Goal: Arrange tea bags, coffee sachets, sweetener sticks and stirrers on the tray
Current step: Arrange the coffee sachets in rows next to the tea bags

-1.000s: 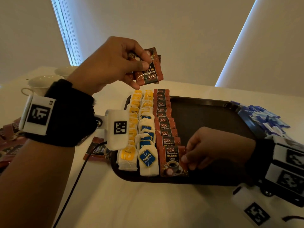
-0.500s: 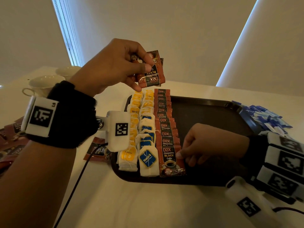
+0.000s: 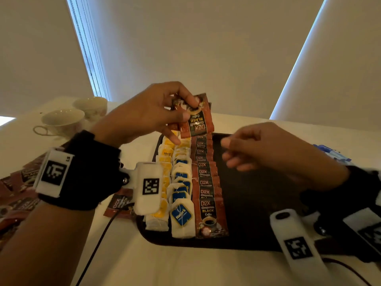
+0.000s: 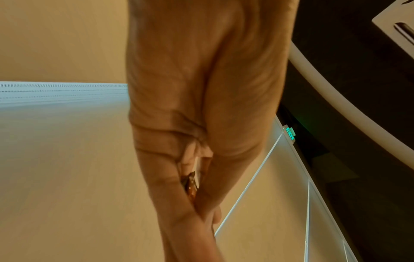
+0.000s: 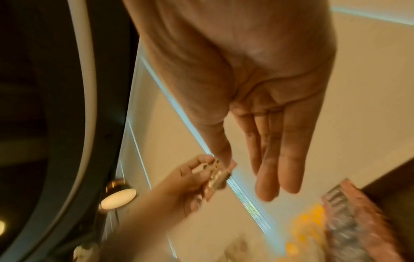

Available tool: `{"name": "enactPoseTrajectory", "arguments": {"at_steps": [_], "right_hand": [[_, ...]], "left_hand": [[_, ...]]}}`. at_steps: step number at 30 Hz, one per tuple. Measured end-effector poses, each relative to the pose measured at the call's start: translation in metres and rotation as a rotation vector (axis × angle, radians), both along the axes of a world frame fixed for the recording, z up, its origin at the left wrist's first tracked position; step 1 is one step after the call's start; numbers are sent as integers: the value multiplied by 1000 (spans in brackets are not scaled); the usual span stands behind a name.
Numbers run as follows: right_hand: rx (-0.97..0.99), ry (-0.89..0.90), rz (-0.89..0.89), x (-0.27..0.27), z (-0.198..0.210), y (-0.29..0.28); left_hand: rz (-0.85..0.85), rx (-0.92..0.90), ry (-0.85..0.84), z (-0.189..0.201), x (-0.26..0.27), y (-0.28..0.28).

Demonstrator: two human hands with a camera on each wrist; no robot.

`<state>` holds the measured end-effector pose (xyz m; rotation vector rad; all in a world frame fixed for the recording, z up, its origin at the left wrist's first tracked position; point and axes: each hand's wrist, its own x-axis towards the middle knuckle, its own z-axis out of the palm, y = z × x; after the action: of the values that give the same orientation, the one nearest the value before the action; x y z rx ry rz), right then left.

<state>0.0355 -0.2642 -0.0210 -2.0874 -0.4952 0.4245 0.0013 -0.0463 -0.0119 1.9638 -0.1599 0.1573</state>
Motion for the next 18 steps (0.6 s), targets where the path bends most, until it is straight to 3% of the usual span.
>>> {"name": "enactPoseTrajectory", "arguments": {"at_steps": [3, 7, 13, 18], "right_hand": [[186, -34, -54, 4, 4, 8], [260, 37, -29, 8, -3, 18], [380, -1, -81, 22, -4, 20], [514, 214, -41, 31, 5, -1]], "left_hand": [[-15, -20, 17, -1, -2, -4], [31, -37, -19, 1, -4, -8], [80, -63, -38, -1, -1, -11], [76, 39, -40, -1, 0, -2]]}}
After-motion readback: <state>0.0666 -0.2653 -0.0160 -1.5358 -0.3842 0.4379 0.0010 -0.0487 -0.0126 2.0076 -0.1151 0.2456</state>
